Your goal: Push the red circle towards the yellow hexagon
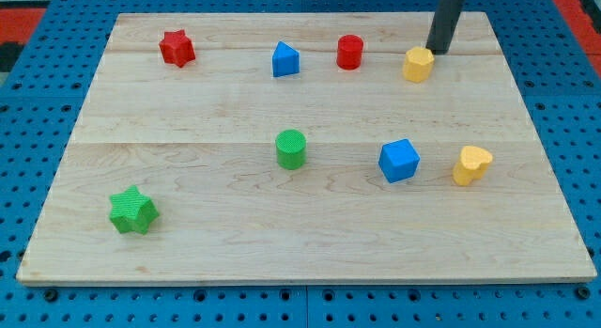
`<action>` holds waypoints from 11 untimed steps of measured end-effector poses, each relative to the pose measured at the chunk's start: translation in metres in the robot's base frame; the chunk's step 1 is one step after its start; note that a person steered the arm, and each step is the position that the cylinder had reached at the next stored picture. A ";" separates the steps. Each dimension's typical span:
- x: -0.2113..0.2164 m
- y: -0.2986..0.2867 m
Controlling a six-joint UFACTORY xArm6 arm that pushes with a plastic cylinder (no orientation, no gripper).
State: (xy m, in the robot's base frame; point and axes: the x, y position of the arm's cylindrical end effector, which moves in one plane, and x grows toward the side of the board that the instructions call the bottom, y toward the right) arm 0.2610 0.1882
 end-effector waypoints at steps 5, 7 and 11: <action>0.065 0.084; -0.063 -0.061; 0.017 -0.072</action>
